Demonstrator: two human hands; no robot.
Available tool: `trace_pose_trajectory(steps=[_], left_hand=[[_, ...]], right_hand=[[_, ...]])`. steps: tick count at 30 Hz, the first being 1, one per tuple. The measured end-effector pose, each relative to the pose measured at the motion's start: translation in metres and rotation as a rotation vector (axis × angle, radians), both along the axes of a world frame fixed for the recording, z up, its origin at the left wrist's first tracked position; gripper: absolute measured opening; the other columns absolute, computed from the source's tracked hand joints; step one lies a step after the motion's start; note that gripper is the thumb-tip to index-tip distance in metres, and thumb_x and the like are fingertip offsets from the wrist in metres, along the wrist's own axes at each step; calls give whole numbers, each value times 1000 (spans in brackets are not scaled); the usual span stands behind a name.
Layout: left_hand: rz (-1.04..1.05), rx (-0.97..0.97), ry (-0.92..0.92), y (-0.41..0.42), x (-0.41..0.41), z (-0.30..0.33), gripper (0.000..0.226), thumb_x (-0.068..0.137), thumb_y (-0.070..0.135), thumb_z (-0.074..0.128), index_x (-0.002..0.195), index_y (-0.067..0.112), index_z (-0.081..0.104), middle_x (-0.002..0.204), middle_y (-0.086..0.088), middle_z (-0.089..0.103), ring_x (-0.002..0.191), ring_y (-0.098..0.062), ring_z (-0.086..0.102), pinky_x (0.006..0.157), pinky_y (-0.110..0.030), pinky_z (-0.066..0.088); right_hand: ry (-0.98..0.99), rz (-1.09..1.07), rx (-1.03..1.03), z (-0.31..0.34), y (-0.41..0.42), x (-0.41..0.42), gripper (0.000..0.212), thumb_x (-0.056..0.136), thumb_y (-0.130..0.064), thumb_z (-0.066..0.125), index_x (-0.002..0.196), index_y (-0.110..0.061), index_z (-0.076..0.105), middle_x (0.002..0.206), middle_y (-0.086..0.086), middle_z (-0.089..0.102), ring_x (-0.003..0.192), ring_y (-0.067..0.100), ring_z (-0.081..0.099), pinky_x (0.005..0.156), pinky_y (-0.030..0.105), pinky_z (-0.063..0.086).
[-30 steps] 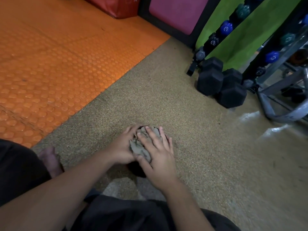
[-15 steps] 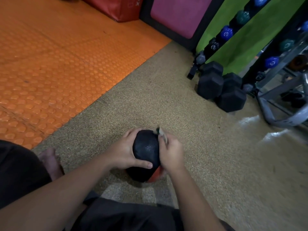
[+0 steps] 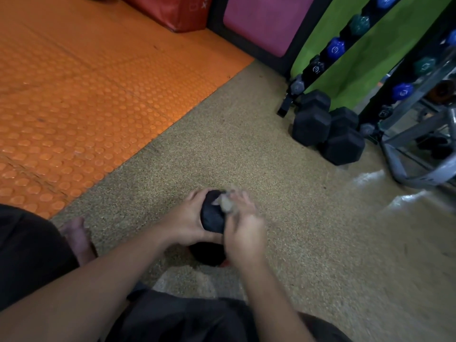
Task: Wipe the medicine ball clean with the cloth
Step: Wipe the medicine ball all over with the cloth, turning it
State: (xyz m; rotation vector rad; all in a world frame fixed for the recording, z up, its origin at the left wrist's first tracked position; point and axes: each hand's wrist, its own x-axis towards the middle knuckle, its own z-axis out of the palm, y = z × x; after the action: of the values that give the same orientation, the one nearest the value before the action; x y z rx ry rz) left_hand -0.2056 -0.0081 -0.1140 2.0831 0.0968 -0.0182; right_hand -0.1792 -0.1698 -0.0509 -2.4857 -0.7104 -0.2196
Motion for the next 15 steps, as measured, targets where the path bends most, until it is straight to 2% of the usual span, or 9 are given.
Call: trace_pose_trajectory(steps=[1,3,5,7,9,11,12,13,15], left_hand=[[-6,-30,-13,3,0,-2,126,45,85,79,152,49,24,153,5,35,142,-15,41,122,-37,36],[-36,-48,-20,8,-1,-7,116,55,75,73,156,41,26,157,3,33,147,-19,38,123,-35,33],[-32,-11,-31,6,-1,-11,125,53,77,76,160,37,25,159,4,32,146,-19,40,122,-37,35],[-17,36,-20,1,1,-10,138,43,91,80,158,42,22,160,9,30,146,-14,39,122,-39,37],[-50,74,-3,-1,1,-6,145,39,97,78,159,43,17,164,14,22,147,-10,33,123,-39,34],[-93,85,12,2,-2,-4,145,43,92,82,160,44,13,165,20,14,145,-5,26,122,-35,30],[-114,75,16,5,-3,-3,143,45,88,85,160,45,12,164,22,13,144,-3,24,121,-33,28],[-126,56,20,8,-3,-3,141,47,84,87,160,46,13,163,21,14,144,-3,24,120,-31,28],[-115,-1,26,16,0,-6,133,52,72,94,158,46,19,162,14,24,146,-6,29,120,-29,30]], right_hand=[[-29,76,-57,-5,1,-24,45,92,-1,54,132,-13,68,141,4,64,139,13,51,123,35,32],[-32,222,-111,-7,-12,-52,56,83,-3,55,138,-12,65,146,3,60,145,15,45,126,39,27],[-46,303,-139,-1,-29,-33,59,81,-2,57,138,-12,64,145,2,61,144,14,47,125,37,29],[-64,240,-121,1,-40,1,51,86,-2,58,135,-11,67,140,-1,64,137,11,52,122,30,34],[68,19,44,1,-43,29,30,95,-9,56,118,-13,75,117,-4,74,114,11,68,101,28,52],[144,-190,163,-10,-40,36,24,102,-22,53,101,-14,76,91,-5,75,84,12,71,74,33,53],[120,-217,176,-14,-39,27,24,102,-21,54,107,-13,76,98,-5,76,90,10,71,78,33,54],[78,-168,169,-18,-39,13,27,101,-14,56,122,-12,74,119,-3,75,110,10,70,93,31,55],[-23,91,76,-19,-37,-16,48,93,0,59,140,-11,64,147,-1,58,143,12,48,120,27,36]])
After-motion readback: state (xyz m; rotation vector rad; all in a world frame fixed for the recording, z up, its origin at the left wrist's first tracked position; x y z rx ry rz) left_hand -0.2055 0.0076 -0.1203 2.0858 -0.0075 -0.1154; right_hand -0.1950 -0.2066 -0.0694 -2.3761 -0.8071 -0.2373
